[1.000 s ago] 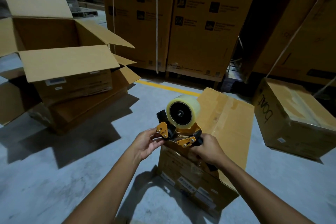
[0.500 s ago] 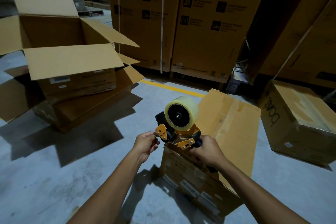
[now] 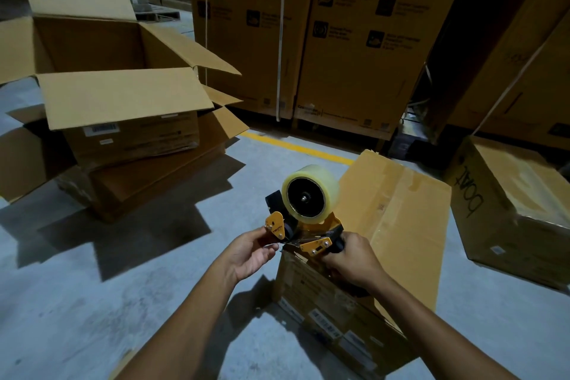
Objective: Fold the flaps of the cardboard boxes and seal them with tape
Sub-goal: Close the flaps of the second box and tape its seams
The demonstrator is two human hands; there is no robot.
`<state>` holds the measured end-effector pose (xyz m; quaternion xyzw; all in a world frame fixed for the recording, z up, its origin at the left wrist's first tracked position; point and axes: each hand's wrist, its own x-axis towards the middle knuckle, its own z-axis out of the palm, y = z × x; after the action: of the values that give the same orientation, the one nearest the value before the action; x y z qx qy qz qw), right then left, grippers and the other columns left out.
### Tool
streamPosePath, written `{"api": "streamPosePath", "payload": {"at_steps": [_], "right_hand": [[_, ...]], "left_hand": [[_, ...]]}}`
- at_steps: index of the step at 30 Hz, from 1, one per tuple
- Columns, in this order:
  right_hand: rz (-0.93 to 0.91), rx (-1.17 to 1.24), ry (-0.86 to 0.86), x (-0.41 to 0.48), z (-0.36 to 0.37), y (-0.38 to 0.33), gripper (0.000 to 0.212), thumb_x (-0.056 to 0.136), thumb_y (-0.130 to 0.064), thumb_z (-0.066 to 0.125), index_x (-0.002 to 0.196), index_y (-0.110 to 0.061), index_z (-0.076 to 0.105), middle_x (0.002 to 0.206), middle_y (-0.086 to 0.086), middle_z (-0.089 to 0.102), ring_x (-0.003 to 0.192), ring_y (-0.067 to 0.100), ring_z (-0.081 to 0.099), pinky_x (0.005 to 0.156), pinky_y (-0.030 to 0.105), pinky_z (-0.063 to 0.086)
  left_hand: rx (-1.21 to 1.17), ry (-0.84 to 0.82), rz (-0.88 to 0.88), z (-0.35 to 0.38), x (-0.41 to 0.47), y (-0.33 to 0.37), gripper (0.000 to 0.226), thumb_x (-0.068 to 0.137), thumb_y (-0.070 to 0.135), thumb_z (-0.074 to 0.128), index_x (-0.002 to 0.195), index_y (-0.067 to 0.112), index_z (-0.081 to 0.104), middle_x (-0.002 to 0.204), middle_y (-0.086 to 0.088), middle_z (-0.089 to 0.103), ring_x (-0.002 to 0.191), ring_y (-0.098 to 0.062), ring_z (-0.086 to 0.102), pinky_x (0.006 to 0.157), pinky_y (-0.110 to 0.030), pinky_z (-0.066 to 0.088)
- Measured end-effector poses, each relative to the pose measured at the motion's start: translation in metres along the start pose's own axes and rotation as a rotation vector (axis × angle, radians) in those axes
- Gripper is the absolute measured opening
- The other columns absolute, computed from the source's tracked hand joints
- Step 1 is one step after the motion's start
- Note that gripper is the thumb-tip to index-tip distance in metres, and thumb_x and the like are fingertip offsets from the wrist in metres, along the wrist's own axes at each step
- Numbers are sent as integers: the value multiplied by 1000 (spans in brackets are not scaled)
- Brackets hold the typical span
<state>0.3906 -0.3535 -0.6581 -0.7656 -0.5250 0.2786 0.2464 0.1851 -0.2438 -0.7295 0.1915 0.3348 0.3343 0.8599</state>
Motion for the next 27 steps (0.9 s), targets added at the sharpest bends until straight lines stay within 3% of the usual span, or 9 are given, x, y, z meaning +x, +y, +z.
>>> {"api": "streamPosePath", "payload": {"at_steps": [3, 8, 13, 16, 20, 23, 25, 27], "right_hand": [[-7, -4, -2, 0, -1, 0, 16, 85, -22, 77, 92, -13, 65, 76, 5, 72, 64, 19, 71, 64, 42, 58], [-25, -54, 6, 2, 2, 3, 22, 79, -31, 76, 88, -14, 66, 79, 10, 71, 71, 28, 68, 68, 53, 56], [-50, -89, -20, 0, 6, 0, 19, 82, -35, 77, 82, -29, 59, 79, -3, 66, 67, 14, 64, 56, 34, 51], [-47, -109, -28, 1, 7, 0, 32, 74, -48, 72, 88, -20, 64, 82, 3, 69, 72, 24, 67, 68, 49, 57], [-76, -228, -27, 4, 12, 2, 27, 81, -48, 68, 95, -26, 66, 93, -5, 69, 84, 16, 65, 66, 36, 53], [-63, -261, -73, 6, 16, 4, 37, 79, -52, 67, 100, -22, 72, 98, -4, 73, 91, 19, 69, 76, 39, 58], [-64, -263, -110, 7, 14, 0, 28, 84, -45, 68, 100, -23, 74, 98, -3, 72, 91, 21, 66, 74, 35, 54], [-71, -256, -132, 7, 9, -4, 18, 88, -42, 68, 95, -25, 72, 94, -4, 68, 87, 19, 62, 67, 31, 47]], "left_hand": [[51, 5, 15, 0, 4, 1, 19, 97, -10, 46, 101, -8, 64, 87, -22, 61, 61, -17, 61, 54, -20, 57], [159, 70, 44, 4, 7, 0, 15, 95, -9, 50, 98, -9, 65, 82, -21, 64, 56, -15, 61, 50, -19, 55], [264, 143, 27, 1, 7, -10, 12, 94, -9, 50, 94, -9, 62, 68, -17, 58, 49, -15, 55, 44, -20, 51], [248, 192, 15, -1, 10, -19, 17, 96, -10, 44, 91, -7, 60, 65, -15, 55, 50, -15, 50, 41, -19, 46], [229, 251, 26, 3, 9, -31, 21, 94, -12, 39, 91, -6, 59, 62, -11, 54, 47, -14, 45, 37, -20, 40], [243, 259, 65, 10, 5, -36, 24, 92, -12, 36, 88, -2, 58, 67, -11, 55, 36, -13, 48, 35, -18, 35], [337, 298, 94, 11, 5, -38, 20, 94, -5, 41, 92, 1, 60, 72, -12, 62, 46, -16, 55, 42, -20, 37], [468, 348, 95, 5, 8, -41, 15, 98, 7, 50, 107, 8, 61, 90, -8, 67, 69, -23, 61, 55, -26, 43]]}}
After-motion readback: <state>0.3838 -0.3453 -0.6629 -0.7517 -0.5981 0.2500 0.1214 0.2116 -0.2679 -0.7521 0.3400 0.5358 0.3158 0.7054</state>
